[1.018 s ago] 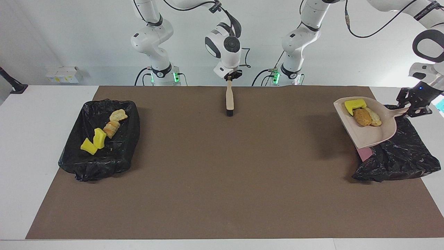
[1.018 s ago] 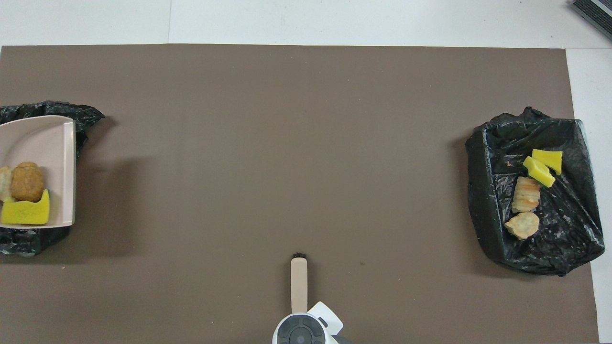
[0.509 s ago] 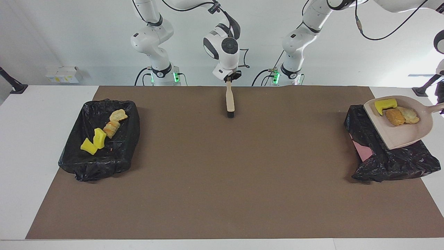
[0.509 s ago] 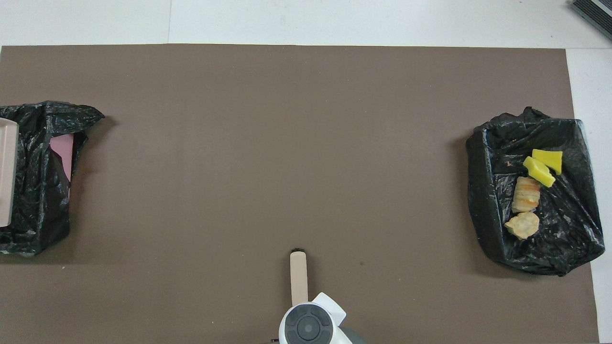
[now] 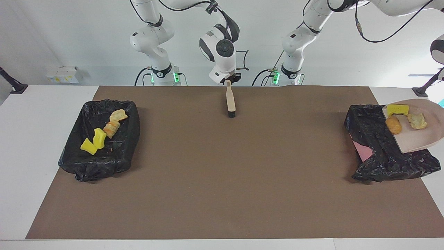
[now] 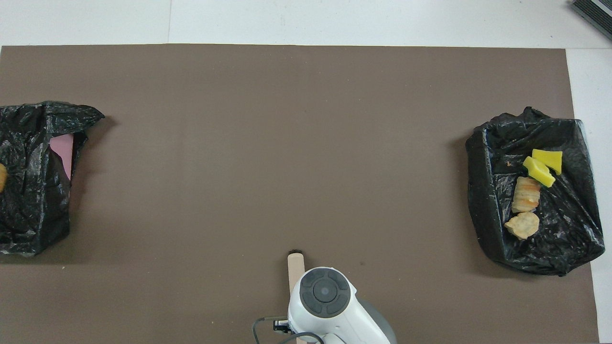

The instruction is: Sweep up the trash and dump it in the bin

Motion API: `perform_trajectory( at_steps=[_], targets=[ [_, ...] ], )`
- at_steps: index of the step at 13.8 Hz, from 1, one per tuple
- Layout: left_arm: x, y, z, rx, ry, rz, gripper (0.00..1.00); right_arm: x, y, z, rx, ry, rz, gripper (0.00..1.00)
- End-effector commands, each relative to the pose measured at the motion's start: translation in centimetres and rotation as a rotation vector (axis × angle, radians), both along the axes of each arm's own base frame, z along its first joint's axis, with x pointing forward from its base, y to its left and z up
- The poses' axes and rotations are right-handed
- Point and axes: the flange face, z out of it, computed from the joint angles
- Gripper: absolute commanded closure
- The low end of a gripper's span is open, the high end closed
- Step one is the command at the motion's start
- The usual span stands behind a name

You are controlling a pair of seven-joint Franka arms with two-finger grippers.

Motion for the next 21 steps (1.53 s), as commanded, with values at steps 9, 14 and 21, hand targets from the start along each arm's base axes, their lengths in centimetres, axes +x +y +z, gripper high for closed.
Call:
perform_trajectory(
  at_steps=[9, 14, 21],
  targets=[
    [-4.0, -7.1, 1.1, 0.374, -0.135, 0.095, 1.0, 18.6, -15.9, 10.3, -0.062, -0.294, -0.193, 0.0],
    [-5.1, -8.6, 4.5, 0.442, -0.222, 0.16, 1.0, 22.8, -25.2, 17.0, -0.078, -0.384, -0.084, 0.0],
    [-5.7, -13.2, 4.1, 0.3, -0.376, 0.541, 1.0, 22.1, -30.2, 25.2, -0.151, -0.337, -0.073, 0.0]
  ],
)
